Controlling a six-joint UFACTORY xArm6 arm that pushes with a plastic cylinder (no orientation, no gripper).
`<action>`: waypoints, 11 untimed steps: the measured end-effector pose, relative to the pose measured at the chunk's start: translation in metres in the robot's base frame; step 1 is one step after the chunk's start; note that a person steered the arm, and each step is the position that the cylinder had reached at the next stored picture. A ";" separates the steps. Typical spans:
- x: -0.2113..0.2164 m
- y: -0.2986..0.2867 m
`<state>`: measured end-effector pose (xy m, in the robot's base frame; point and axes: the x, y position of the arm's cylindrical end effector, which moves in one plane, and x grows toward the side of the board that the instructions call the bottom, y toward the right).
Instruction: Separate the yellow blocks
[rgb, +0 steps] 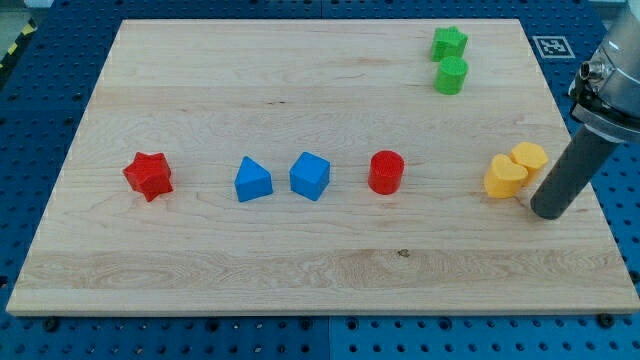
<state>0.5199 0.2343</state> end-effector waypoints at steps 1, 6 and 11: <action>-0.010 0.000; -0.014 -0.038; -0.044 -0.055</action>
